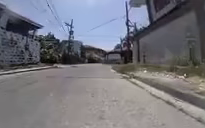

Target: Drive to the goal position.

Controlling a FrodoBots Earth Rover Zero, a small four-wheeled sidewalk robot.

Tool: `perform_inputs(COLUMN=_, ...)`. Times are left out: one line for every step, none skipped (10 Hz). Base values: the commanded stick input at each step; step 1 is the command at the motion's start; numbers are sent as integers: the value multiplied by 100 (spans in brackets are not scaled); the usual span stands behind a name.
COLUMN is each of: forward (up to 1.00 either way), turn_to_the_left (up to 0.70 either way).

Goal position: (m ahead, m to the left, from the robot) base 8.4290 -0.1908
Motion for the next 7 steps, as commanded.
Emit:
perform_inputs(forward=100, turn_to_the_left=2)
perform_inputs(forward=100, turn_to_the_left=2)
perform_inputs(forward=100, turn_to_the_left=2)
perform_inputs(forward=100, turn_to_the_left=2)
perform_inputs(forward=100, turn_to_the_left=2)
perform_inputs(forward=100, turn_to_the_left=2)
perform_inputs(forward=100, turn_to_the_left=2)
